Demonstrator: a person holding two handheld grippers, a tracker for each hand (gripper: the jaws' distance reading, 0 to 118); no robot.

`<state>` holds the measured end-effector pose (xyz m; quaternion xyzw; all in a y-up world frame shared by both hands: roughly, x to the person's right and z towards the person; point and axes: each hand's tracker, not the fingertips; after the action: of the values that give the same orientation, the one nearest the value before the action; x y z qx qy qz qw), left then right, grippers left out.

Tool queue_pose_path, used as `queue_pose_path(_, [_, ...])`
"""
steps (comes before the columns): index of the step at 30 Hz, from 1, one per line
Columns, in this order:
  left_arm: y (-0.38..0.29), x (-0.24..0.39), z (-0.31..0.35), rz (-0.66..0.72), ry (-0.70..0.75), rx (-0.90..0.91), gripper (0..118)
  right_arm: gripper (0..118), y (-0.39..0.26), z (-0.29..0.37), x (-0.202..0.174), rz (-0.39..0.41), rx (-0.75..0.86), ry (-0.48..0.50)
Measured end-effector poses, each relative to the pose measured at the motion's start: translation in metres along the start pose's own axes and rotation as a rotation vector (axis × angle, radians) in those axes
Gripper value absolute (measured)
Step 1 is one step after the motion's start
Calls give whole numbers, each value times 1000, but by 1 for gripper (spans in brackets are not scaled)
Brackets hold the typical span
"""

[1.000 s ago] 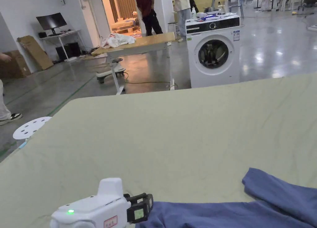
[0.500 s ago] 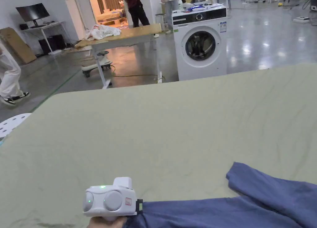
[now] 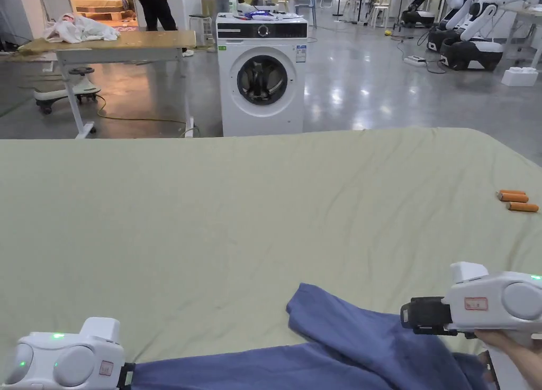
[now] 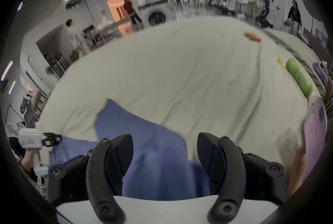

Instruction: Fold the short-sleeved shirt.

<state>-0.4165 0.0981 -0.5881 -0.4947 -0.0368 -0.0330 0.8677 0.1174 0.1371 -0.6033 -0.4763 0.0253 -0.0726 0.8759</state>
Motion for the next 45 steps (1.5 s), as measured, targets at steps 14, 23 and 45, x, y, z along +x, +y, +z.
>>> queue_pose_path(14, [-16, -31, 53, 66, -97, 194, 0, 2, -7, 56, -10, 47, 190, 9])
queue_pose_path(23, [-10, -63, 252, -12, -108, 605, 0, 2, 4, 215, -9, 86, 548, 22])
queue_pose_path(45, [177, -95, 410, 45, 145, 966, 0, 2, 195, 364, -130, 171, 931, -68])
